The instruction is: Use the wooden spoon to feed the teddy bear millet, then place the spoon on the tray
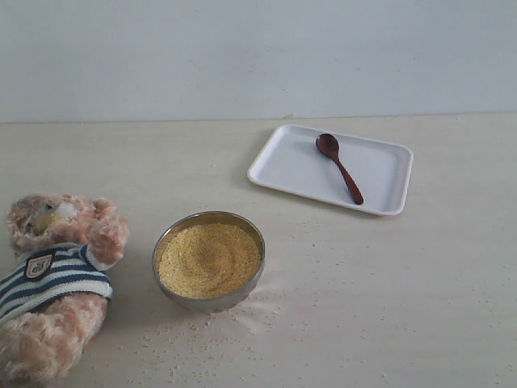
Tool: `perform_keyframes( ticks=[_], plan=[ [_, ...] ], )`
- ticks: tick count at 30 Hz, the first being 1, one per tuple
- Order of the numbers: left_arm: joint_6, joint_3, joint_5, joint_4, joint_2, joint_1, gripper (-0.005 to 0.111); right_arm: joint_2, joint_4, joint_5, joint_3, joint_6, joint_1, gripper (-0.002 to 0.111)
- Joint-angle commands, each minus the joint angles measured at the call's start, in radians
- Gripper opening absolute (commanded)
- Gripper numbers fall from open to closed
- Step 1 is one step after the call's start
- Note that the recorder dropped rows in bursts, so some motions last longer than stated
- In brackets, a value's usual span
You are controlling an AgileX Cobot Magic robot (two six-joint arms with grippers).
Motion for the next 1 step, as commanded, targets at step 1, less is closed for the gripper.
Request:
perform_keyframes(
  ticks=[1],
  plan=[
    [0.006, 0.004, -0.003, 0.005, -0.003, -0.004, 0.005, -0.006, 0.001, -0.004, 0.000, -0.005, -0.002, 0.000]
  ],
)
